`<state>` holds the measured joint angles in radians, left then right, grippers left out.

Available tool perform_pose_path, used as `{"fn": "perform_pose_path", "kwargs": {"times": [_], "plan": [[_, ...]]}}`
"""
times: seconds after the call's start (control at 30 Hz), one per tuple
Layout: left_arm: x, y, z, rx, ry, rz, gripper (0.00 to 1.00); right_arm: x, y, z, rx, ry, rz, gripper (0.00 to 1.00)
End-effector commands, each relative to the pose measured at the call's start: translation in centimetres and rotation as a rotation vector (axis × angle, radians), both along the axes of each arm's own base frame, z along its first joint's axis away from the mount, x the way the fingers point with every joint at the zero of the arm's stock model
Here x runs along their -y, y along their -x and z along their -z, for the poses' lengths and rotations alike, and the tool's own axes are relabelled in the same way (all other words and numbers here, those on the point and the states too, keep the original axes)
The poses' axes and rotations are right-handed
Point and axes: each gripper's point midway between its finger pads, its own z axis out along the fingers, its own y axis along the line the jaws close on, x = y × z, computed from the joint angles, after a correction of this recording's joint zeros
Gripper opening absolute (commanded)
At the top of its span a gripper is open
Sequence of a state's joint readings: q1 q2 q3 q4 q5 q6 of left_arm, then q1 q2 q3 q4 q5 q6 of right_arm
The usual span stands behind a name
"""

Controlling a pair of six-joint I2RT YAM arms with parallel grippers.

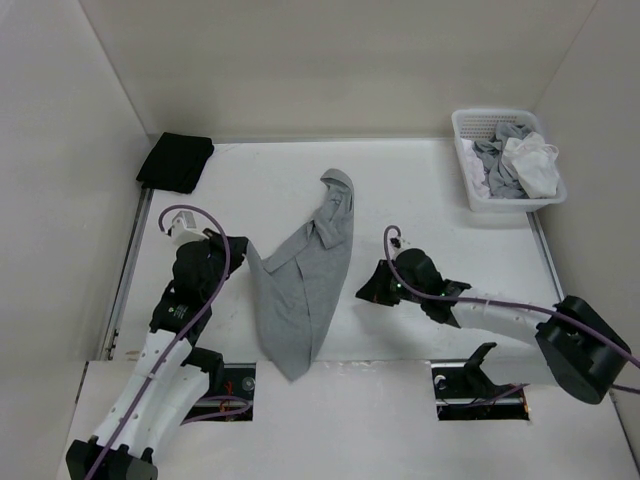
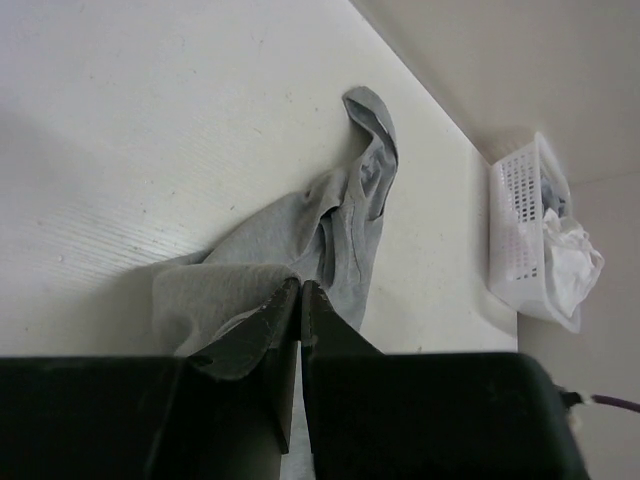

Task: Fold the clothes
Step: Flatten the tank top out

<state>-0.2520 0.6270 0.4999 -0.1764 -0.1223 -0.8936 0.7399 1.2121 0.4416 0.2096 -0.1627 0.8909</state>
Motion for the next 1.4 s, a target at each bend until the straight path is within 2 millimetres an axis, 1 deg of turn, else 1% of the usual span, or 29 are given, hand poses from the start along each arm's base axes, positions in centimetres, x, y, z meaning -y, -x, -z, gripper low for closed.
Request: {"fn": "perform_pose_path", "kwargs": {"times": [0.0,0.03,0.07,0.13,0.17,0.2,0.27,0.3,0.37,0.4,0.43,0.47,0.5,0.53,0.6,0.63,0.7,0.73,0.77,0.8,0.87,0.93,1.0,1.07,1.1,1.13,1.27,1.3,1.37], "plan": [[-0.3,0.4,0.1,0.015,-0.001,-0.003,0.02,-1.2,-0.4,-1.2,0.045,-0.004,-0.028,0.16],[-0.4,0.5,0.4,0.009,-0.003,-0.006,0.02,-2.0,0.4,-1.4,0.053,-0.008,-0.064,0.23],[-0.5,0.6,0.6,0.006,-0.005,-0.009,0.02,-2.8,1.3,-1.5,0.055,-0.006,-0.098,0.35],[-0.7,0.7,0.9,0.002,-0.006,-0.015,0.02,-4.3,3.2,-0.8,0.038,0.012,-0.164,0.58],[-0.7,0.6,1.0,-0.001,-0.006,-0.015,0.02,-4.9,3.7,-0.1,0.025,0.025,-0.180,0.64],[-0.6,0.6,1.2,-0.003,-0.003,-0.011,0.02,-5.5,3.9,0.6,0.010,0.036,-0.176,0.65],[-0.4,0.5,1.3,-0.007,-0.001,-0.006,0.02,-6.4,3.4,2.2,-0.020,0.068,-0.157,0.65],[-0.3,0.4,1.2,-0.004,0.001,-0.003,0.02,-6.8,3.0,2.7,-0.029,0.080,-0.146,0.64],[-0.1,0.4,1.1,0.002,0.003,0.003,0.02,-7.5,2.0,3.3,-0.029,0.096,-0.126,0.54],[-0.1,0.4,1.0,0.006,0.004,0.004,0.02,-8.0,1.3,3.2,-0.019,0.101,-0.111,0.42],[0.0,0.3,0.9,0.009,0.008,0.005,0.02,-8.3,0.3,2.9,-0.002,0.101,-0.088,0.26],[0.1,0.2,1.0,0.007,0.009,0.008,0.02,-8.6,-1.0,2.2,0.030,0.098,-0.061,0.13],[0.2,0.2,1.0,0.009,0.011,0.010,0.02,-8.6,-2.9,1.1,0.069,0.088,-0.028,0.07],[0.4,0.0,1.0,0.012,0.017,0.013,0.02,-8.5,-4.7,-0.5,0.104,0.063,0.003,0.04],[0.6,-0.4,0.4,0.027,0.026,0.013,0.02,-7.9,-7.6,-4.3,0.193,0.008,0.062,0.03],[0.7,-0.7,-0.2,0.040,0.030,0.012,0.02,-7.4,-8.6,-5.7,0.220,-0.014,0.092,0.02],[0.9,-1.2,-1.5,0.068,0.046,0.013,0.02,-6.4,-8.9,-8.4,0.262,-0.049,0.106,0.02],[0.9,-1.2,-2.0,0.079,0.050,0.013,0.02,-6.1,-8.3,-9.2,0.283,-0.052,0.096,0.02],[0.9,-1.2,-2.7,0.096,0.055,0.014,0.02,-6.3,-6.2,-10.4,0.301,-0.063,0.055,0.02],[1.0,-1.0,-3.4,0.112,0.061,0.019,0.02,-6.3,-4.6,-11.0,0.305,-0.068,0.028,0.03],[0.8,-0.3,-4.6,0.145,0.067,0.018,0.02,-6.3,0.2,-12.8,0.309,-0.084,-0.057,0.04],[0.1,0.5,-5.5,0.166,0.064,0.002,0.02,-5.9,4.3,-14.4,0.312,-0.098,-0.115,0.05],[-0.4,1.0,-5.9,0.173,0.062,-0.008,0.02,-5.4,7.2,-15.1,0.290,-0.115,-0.154,0.06],[-0.7,1.2,-5.8,0.171,0.055,-0.015,0.02,-5.0,8.5,-15.2,0.275,-0.134,-0.171,0.06],[-0.7,1.3,-5.7,0.168,0.051,-0.016,0.02,-4.7,8.6,-14.9,0.270,-0.139,-0.168,0.06],[-0.8,1.3,-5.4,0.160,0.047,-0.017,0.02,-4.3,7.9,-14.1,0.269,-0.131,-0.148,0.06],[-0.8,1.0,-4.1,0.127,0.038,-0.022,0.02,-1.9,2.1,-9.1,0.206,-0.060,-0.024,0.04],[-0.8,0.9,-3.7,0.118,0.036,-0.023,0.02,-1.7,1.1,-8.3,0.202,-0.049,-0.012,0.04],[-0.9,0.5,-3.0,0.099,0.030,-0.029,0.02,-1.2,-1.7,-6.2,0.185,-0.018,0.028,0.04]]}}
